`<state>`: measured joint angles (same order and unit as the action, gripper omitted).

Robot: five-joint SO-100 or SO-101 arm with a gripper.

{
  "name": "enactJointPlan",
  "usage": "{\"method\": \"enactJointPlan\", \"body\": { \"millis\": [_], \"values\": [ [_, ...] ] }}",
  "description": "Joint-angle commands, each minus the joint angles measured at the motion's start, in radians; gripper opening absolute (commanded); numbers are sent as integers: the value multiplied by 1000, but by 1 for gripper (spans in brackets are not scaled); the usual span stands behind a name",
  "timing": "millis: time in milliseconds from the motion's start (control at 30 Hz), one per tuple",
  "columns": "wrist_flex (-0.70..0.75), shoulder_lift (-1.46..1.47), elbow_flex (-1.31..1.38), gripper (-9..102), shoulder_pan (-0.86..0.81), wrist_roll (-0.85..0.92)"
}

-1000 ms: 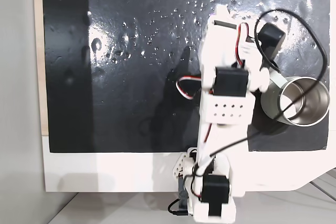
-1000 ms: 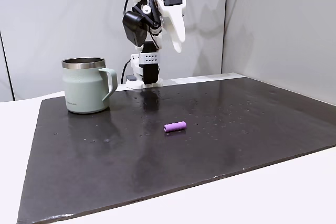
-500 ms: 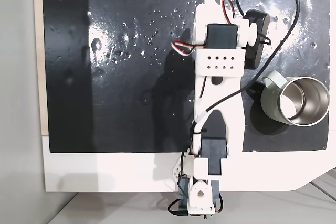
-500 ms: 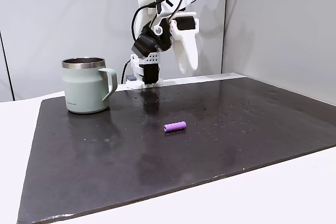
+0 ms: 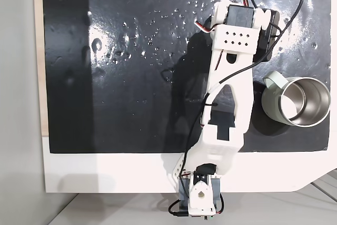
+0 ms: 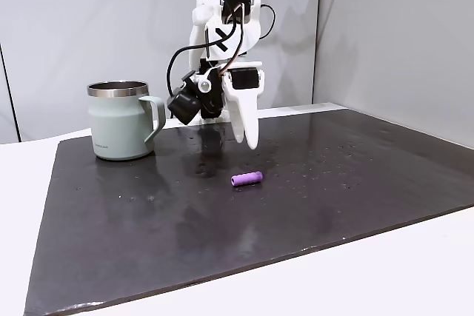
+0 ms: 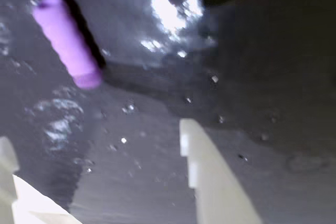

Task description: Grasp a pengrip and put it in the cup.

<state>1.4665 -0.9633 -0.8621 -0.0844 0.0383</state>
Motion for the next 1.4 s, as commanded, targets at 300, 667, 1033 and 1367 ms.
{"method": "enactJointPlan", "body": {
  "millis": [300, 667, 1033, 1367],
  "values": [
    [-106, 170, 227, 30, -25, 52],
    [-147, 273, 249, 25, -21, 44],
    [-155, 287, 259, 1, -38, 28],
    [-91, 230, 295, 0, -38, -3]
  ]
}}
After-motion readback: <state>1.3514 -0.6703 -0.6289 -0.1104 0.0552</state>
